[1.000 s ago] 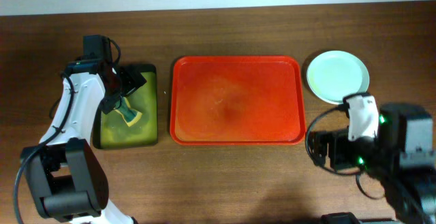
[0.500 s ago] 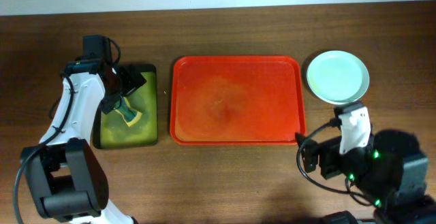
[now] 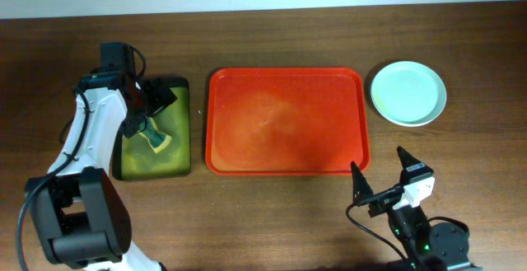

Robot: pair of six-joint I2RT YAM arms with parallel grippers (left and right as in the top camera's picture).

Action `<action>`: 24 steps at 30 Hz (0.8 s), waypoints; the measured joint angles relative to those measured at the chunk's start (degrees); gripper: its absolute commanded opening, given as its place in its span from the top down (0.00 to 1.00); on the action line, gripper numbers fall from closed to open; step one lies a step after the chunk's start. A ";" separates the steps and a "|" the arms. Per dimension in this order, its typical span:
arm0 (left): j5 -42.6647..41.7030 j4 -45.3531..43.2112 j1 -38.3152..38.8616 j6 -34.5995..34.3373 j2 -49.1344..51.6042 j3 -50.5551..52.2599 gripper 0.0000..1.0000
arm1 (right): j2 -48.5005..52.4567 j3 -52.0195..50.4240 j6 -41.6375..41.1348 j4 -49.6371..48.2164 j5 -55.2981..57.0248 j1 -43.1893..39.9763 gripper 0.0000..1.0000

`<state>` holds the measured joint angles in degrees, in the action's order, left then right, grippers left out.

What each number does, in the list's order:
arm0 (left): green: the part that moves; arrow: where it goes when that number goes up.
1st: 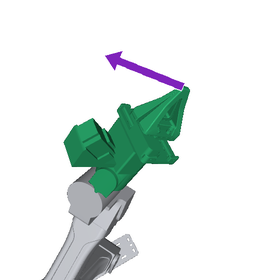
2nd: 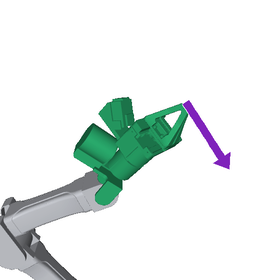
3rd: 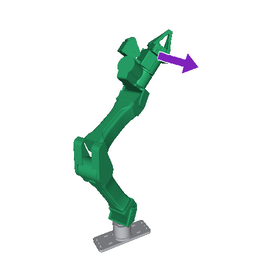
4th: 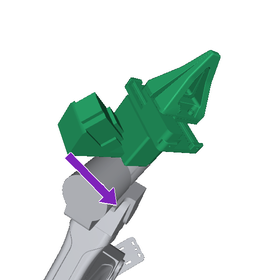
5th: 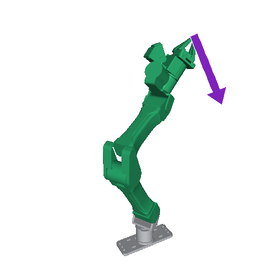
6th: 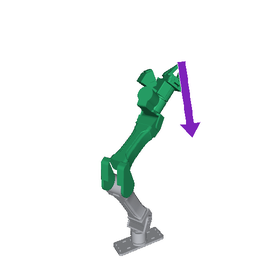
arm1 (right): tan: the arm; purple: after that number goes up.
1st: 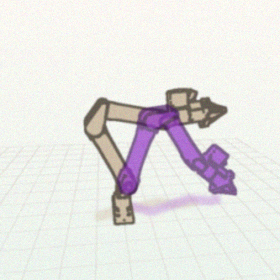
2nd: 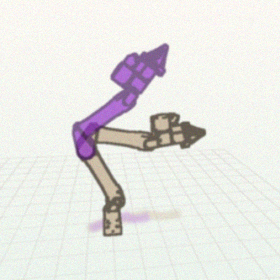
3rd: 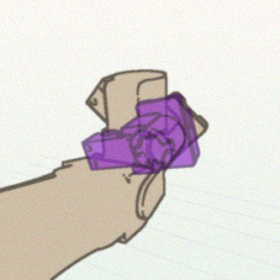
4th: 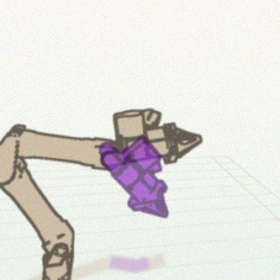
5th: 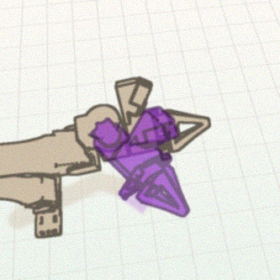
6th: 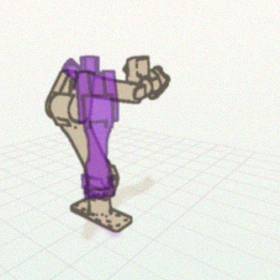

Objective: Clean dirty plates on tray and stack at the side

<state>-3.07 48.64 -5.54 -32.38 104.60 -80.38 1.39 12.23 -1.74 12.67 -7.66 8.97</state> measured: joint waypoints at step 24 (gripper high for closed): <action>0.00 0.00 0.00 0.00 0.00 0.00 0.01 | -0.61 -11.50 -0.02 -8.37 5.53 -5.31 0.02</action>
<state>-3.07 48.64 -5.54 -32.38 104.60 -80.38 0.78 0.73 -1.76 4.29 -2.13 3.66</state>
